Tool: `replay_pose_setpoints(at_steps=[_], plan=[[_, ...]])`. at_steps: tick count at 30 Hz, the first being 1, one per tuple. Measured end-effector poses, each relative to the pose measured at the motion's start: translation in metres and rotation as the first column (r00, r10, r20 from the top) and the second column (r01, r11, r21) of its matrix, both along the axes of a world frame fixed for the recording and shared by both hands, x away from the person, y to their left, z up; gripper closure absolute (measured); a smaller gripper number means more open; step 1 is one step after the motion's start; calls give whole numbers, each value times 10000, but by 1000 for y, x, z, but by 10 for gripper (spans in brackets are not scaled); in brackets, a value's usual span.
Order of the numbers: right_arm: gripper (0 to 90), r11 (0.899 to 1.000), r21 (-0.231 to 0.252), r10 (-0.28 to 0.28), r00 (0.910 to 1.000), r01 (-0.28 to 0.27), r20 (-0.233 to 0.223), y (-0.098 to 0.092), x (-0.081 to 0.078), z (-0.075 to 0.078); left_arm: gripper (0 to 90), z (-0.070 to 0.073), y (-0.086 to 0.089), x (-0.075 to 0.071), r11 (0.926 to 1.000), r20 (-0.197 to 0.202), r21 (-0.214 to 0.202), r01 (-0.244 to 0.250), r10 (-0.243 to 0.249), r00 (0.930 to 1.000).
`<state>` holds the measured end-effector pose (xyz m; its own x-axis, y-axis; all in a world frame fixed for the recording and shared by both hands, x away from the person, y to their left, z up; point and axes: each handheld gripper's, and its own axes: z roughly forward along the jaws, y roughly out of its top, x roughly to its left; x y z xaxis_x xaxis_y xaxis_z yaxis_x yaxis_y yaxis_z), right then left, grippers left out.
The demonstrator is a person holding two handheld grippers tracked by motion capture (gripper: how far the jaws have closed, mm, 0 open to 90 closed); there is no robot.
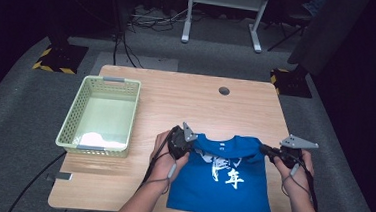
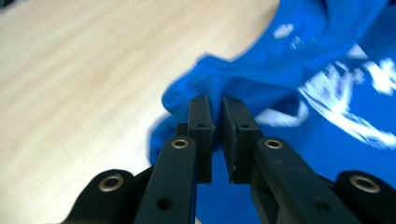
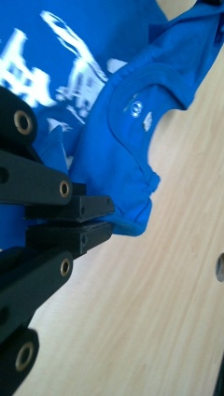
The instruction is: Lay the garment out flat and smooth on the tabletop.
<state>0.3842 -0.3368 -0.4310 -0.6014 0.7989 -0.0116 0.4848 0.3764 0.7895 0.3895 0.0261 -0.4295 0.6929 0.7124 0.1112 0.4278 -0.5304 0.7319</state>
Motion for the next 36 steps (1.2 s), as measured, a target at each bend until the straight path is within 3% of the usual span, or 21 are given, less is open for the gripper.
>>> replay_pose_setpoints(at_steps=[3,5,6,7,9,10,12,15,19,21,26,29,31,36], plan=[[874,9998,138,-132,9998,131,123,1,22,10,819,7,1,26,9995,265,-311,-107,115,9996],[834,9984,370,-450,9980,433,448,1,41,16,800,11,1,46,9983,845,-504,-283,325,9959],[733,9954,521,-846,9938,809,726,0,50,18,736,11,2,56,9969,1291,-466,-636,692,9892],[610,9886,707,-1400,9848,1331,1025,-2,59,18,622,8,2,66,9919,1452,-416,-1197,1246,9815],[439,9690,867,-2422,9592,2315,1457,-4,71,15,419,4,6,77,9792,1048,-417,-1984,2018,9738],[417,9660,926,-2524,9580,2414,1359,-5,73,13,379,2,7,78,9774,840,-603,-2024,2070,9747],[416,9710,892,-2307,9669,2216,1090,-4,70,7,356,-2,6,74,9841,649,-469,-1714,1742,9826],[416,9825,393,-1846,9796,1820,800,0,63,-6,346,-10,0,66,9934,165,304,-1102,1097,9938],[416,9919,242,-1252,9916,1245,325,8,53,-25,366,-25,-11,55,9934,-232,1027,-505,531,9983],[416,9957,190,-907,9958,904,140,13,47,-32,369,-34,-14,52,9913,-655,1279,-314,400,9971],[416,9994,-336,58,9995,-69,-324,27,36,-48,389,-52,-15,43,9905,-1406,1353,-227,419,9892],[414,9986,-443,269,9981,-294,-546,28,30,-55,388,-55,-13,35,9938,-1265,1074,-284,420,9911],[391,9964,-675,447,9954,-505,-843,28,27,-61,388,-57,-11,29,9964,-1375,796,-287,395,9897],[388,9947,-476,881,9940,-912,-645,22,14,-68,392,-60,-7,11,9987,-1359,396,-331,382,9900]])
